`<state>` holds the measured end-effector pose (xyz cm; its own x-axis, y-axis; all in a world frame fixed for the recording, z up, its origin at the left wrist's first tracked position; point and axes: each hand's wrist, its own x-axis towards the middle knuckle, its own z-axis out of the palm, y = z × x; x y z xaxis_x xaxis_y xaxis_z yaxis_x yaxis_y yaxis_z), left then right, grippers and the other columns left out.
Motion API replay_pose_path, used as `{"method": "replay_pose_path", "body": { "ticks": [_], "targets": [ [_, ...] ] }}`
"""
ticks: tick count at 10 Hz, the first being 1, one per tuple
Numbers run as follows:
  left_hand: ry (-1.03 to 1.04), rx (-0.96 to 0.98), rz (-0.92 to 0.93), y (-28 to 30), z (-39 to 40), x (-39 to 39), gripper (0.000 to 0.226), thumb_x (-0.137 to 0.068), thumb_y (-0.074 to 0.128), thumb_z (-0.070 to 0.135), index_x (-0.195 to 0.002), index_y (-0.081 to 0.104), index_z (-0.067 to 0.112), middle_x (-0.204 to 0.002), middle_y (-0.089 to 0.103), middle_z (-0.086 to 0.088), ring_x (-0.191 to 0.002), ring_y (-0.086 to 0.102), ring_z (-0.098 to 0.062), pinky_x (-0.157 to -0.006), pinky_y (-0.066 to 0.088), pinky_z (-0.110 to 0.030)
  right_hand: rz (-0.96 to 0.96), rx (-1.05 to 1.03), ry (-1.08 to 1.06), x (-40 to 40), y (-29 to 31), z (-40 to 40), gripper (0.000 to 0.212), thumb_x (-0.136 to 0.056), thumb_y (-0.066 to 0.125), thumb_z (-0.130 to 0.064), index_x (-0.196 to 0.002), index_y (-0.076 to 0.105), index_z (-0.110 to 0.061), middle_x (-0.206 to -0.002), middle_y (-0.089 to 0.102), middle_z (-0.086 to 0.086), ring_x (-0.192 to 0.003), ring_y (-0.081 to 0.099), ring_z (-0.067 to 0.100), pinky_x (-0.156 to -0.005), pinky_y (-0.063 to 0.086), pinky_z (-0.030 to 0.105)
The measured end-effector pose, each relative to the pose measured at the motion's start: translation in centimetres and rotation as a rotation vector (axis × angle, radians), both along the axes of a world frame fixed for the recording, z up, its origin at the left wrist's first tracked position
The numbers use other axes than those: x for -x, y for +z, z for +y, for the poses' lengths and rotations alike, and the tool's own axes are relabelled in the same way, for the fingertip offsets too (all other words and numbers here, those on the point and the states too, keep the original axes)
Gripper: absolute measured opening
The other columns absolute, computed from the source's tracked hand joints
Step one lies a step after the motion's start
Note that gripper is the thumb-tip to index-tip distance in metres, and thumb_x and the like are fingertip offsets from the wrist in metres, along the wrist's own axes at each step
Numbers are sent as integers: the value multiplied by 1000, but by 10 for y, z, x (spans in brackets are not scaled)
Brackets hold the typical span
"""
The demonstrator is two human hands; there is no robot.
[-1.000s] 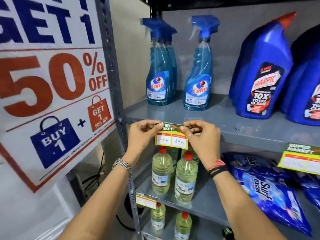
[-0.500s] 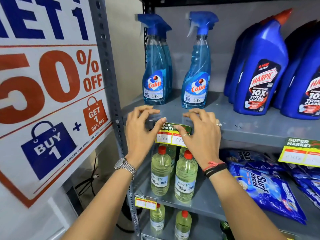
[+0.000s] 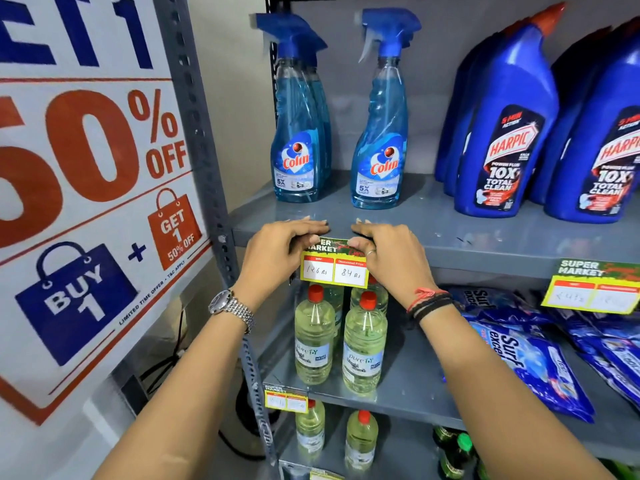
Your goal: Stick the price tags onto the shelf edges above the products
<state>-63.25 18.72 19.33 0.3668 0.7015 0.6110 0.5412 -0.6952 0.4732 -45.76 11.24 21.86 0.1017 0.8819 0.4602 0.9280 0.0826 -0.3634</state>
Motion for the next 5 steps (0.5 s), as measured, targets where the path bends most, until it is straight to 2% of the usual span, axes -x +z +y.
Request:
{"method": "replay_pose_path", "body": {
  "ticks": [1, 2, 3, 4, 5],
  "targets": [
    [-32, 12, 9, -1, 2, 4, 31, -90, 54, 14, -111, 67, 33, -118, 67, 17, -121, 54, -1, -97, 50, -39, 1, 58, 62, -8, 1, 2, 30, -91, 50, -24, -120, 58, -21, -122, 65, 11, -114, 55, 37, -92, 49, 48],
    [-30, -3, 66, 2, -1, 6, 41, -88, 52, 3, -115, 65, 32, -121, 66, 16, -122, 52, -1, -100, 49, -35, -22, 117, 101, -12, 6, 2, 37, -91, 48, -11, -127, 52, -19, -135, 56, 5, -124, 49, 33, -102, 43, 45],
    [-18, -21, 125, 6, -6, 5, 47, -85, 52, -4, -117, 65, 27, -124, 64, 12, -123, 51, -3, -101, 48, -35, -46, 183, 147, -13, 11, -2, 49, -88, 45, 4, -132, 46, -17, -142, 48, 5, -129, 44, 27, -105, 38, 37],
    [-2, 2, 204, 16, -11, 9, 49, -86, 50, -4, -121, 61, 29, -130, 60, 14, -128, 47, -4, -99, 50, -37, -85, 224, 193, -14, 15, -3, 57, -84, 43, 9, -135, 41, -16, -144, 45, 9, -128, 45, 28, -106, 40, 40],
    [-47, 20, 330, 29, -13, 10, 47, -89, 47, 4, -128, 55, 30, -138, 52, 13, -135, 38, -6, -108, 41, -41, -46, 251, 227, -21, 22, -3, 51, -88, 38, 6, -136, 39, -12, -145, 43, 8, -133, 40, 25, -110, 31, 34]
  ]
}}
